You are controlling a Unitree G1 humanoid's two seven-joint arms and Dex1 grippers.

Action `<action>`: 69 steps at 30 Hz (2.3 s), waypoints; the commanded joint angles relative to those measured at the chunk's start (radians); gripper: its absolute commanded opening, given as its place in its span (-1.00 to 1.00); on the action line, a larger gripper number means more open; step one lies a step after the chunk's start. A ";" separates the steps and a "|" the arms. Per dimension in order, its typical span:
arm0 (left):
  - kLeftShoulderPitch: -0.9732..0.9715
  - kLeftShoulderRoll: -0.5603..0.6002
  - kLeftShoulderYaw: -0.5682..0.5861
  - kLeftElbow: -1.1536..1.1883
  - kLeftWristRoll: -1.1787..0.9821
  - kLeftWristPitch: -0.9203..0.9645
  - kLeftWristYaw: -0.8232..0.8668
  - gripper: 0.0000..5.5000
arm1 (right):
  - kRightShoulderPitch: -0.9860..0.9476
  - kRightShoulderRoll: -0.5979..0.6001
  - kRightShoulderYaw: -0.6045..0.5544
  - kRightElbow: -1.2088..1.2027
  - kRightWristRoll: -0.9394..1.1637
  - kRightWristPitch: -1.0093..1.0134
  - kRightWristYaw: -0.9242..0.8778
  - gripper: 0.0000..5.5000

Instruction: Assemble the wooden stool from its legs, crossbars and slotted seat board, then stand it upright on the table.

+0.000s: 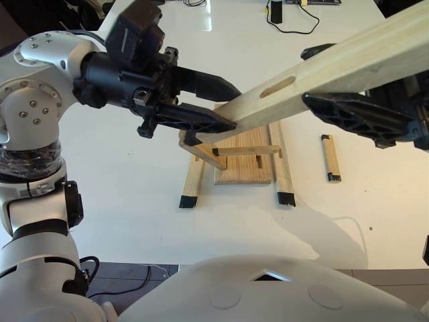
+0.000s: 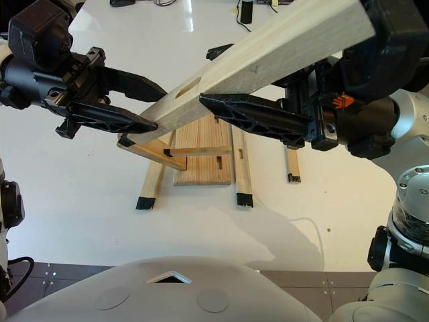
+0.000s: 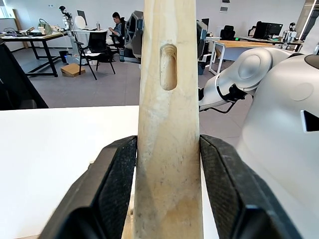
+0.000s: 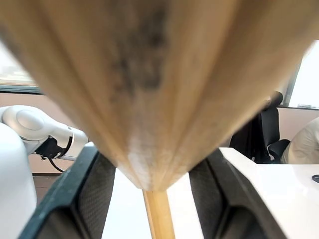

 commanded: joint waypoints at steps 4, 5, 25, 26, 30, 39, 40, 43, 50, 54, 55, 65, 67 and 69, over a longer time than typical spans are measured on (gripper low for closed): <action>-0.069 -0.036 0.008 0.017 0.008 -0.002 0.082 -0.27 | -0.004 0.005 0.005 0.000 -0.033 -0.010 0.011 -0.25; -0.075 -0.045 0.006 0.032 0.014 0.001 0.101 -0.27 | -0.008 0.008 0.001 0.005 -0.039 -0.019 0.006 -0.25; 0.198 0.087 -0.176 0.318 0.615 -0.565 -0.025 0.22 | 0.187 -0.151 0.000 0.283 -0.699 -0.247 0.345 -0.25; 0.225 0.091 -0.188 0.329 0.638 -0.590 -0.037 0.22 | 0.224 -0.152 0.009 0.275 -0.731 -0.272 0.369 -0.25; 0.331 0.095 -0.227 0.363 0.735 -0.714 -0.062 0.22 | 0.311 -0.136 0.032 0.254 -0.807 -0.340 0.430 -0.26; 0.450 0.081 -0.267 0.320 0.802 -0.793 -0.085 0.22 | 0.331 -0.074 0.074 0.195 -0.813 -0.345 0.433 -0.26; 0.452 0.081 -0.269 0.320 0.805 -0.795 -0.088 0.22 | 0.339 -0.071 0.080 0.185 -0.816 -0.345 0.432 -0.26; 0.450 0.084 -0.274 0.329 0.810 -0.806 -0.100 0.22 | 0.362 -0.059 0.086 0.159 -0.815 -0.340 0.430 -0.26; 0.422 0.087 -0.272 0.363 0.826 -0.822 -0.140 0.22 | 0.426 -0.026 0.093 0.132 -0.824 -0.354 0.424 -0.26; 0.403 0.084 -0.271 0.379 0.835 -0.826 -0.155 0.22 | 0.465 -0.014 0.104 0.114 -0.830 -0.359 0.428 -0.26; 0.399 0.084 -0.271 0.383 0.836 -0.826 -0.157 0.22 | 0.472 -0.013 0.106 0.114 -0.834 -0.363 0.428 -0.26; 0.369 0.076 -0.271 0.405 0.848 -0.837 -0.177 0.22 | 0.559 -0.081 0.136 0.192 -0.923 -0.452 0.489 -0.26; 0.372 0.074 -0.271 0.402 0.849 -0.836 -0.174 0.22 | 0.553 -0.096 0.132 0.191 -0.910 -0.455 0.500 -0.26; 0.377 0.071 -0.271 0.394 0.847 -0.833 -0.170 0.22 | 0.553 -0.112 0.135 0.188 -0.899 -0.452 0.514 -0.26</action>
